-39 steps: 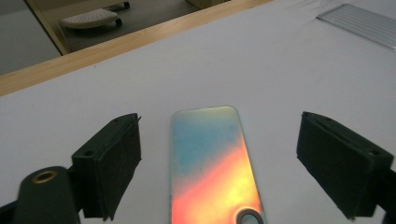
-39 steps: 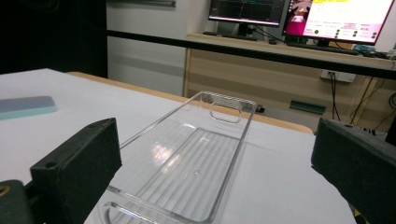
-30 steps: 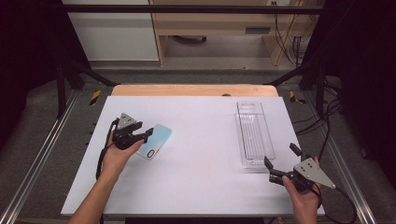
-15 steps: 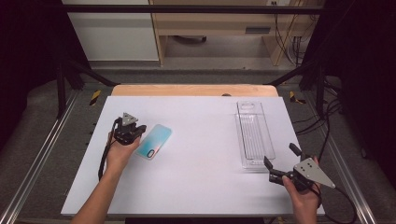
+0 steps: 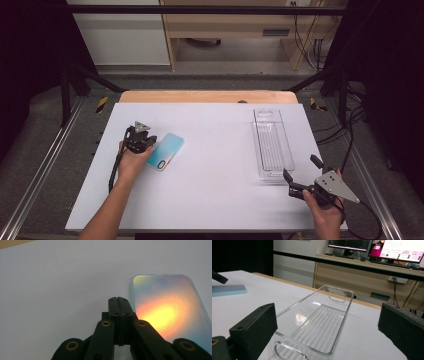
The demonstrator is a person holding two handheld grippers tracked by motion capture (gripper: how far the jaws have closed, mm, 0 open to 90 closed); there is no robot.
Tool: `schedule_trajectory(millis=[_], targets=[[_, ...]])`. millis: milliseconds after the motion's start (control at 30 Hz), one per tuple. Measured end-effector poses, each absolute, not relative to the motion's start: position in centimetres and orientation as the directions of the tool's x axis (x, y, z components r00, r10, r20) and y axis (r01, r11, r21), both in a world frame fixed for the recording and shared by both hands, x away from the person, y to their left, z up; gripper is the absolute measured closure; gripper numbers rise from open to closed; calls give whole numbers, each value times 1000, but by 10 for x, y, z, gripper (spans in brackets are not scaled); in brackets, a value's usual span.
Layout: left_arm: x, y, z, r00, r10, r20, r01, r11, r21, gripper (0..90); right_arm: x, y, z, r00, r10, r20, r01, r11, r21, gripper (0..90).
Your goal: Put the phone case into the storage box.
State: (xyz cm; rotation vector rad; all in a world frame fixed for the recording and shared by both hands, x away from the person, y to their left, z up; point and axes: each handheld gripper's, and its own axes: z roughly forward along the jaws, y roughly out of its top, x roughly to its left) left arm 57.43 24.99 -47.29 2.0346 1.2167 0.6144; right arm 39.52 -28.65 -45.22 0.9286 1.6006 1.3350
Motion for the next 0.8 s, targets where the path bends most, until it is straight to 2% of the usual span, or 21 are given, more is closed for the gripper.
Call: schedule_trajectory(millis=[567,800], targets=[[578,239,-478,500,864,60,576,-383,722,900,394,-288,-453,-375,917,-135,39,161,986,25],[570,222,-477,554,830,64,552,-423,718,900,395,-288,-454,-377,917,-131,44,159,986,25]])
